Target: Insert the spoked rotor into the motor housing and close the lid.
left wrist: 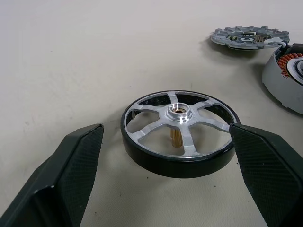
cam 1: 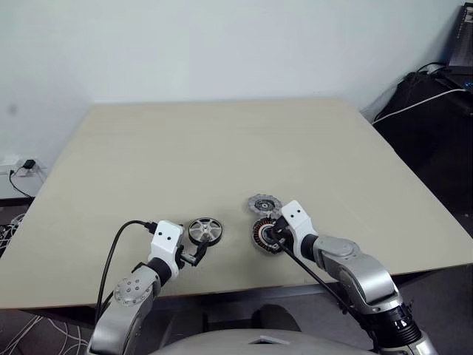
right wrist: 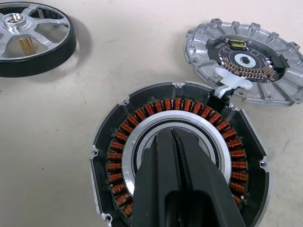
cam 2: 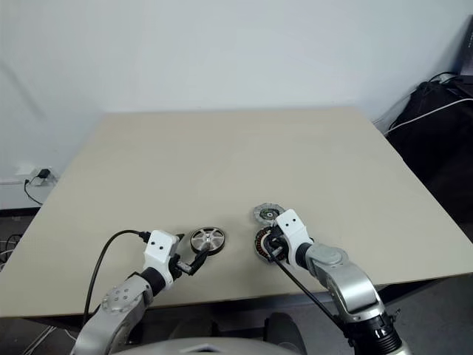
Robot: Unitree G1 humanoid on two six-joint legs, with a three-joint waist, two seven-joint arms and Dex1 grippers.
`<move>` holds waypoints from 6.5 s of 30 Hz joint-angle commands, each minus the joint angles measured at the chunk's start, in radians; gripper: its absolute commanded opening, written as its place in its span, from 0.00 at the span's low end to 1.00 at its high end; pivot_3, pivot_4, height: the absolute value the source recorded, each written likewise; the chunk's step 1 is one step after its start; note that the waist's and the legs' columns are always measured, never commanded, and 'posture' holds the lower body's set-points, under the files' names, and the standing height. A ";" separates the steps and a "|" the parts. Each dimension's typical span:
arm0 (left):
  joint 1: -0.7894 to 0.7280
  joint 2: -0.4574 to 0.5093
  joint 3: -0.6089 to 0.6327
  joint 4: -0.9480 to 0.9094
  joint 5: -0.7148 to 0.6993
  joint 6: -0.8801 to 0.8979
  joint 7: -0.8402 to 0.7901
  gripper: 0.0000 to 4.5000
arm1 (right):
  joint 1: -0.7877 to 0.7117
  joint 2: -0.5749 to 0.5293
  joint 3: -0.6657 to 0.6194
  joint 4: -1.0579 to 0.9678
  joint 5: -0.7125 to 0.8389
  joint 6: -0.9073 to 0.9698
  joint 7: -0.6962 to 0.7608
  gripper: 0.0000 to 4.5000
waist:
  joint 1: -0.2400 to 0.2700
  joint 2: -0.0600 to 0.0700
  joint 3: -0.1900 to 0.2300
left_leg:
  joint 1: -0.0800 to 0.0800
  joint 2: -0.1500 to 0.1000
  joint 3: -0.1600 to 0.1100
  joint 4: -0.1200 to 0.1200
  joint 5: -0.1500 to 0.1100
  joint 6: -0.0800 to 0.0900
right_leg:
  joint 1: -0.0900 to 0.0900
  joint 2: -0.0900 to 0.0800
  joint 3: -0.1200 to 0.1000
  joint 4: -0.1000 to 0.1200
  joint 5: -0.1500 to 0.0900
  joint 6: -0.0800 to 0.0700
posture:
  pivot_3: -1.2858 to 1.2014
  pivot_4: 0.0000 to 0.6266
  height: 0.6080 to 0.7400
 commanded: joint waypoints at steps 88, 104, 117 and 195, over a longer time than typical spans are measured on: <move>0.016 -0.129 0.133 -0.019 -0.104 -0.041 0.095 1.00 | 0.094 0.052 -0.181 -0.103 0.137 -0.219 0.024 0.01 | 0.002 -0.001 -0.006 | 0.000 0.000 0.003 0.000 -0.002 0.002 | -0.001 -0.001 0.001 -0.001 0.000 0.001 | 0.52 0.00 1.00; 0.048 -0.308 0.255 -0.006 -0.515 0.221 0.105 1.00 | 0.099 0.043 -0.138 -0.121 0.127 -0.210 0.024 0.01 | 0.000 -0.005 -0.003 | 0.000 0.000 0.003 0.000 -0.002 0.002 | -0.001 -0.001 0.001 -0.001 0.001 0.001 | 0.52 0.00 1.00; 0.021 -0.363 0.277 0.023 -0.614 0.319 0.224 1.00 | 0.099 0.041 -0.138 -0.125 0.125 -0.206 0.017 0.01 | 0.000 -0.005 -0.003 | 0.000 0.000 0.003 0.000 -0.002 0.002 | -0.001 -0.001 0.001 -0.001 0.000 0.001 | 0.52 0.00 1.00; -0.016 -0.242 0.238 0.055 -0.722 0.176 0.219 0.93 | 0.092 0.029 -0.107 -0.118 0.115 -0.196 0.003 0.00 | 0.000 -0.006 -0.002 | -0.001 0.000 0.003 0.000 -0.002 0.002 | -0.001 -0.001 0.002 -0.003 0.000 0.001 | 0.52 0.00 1.00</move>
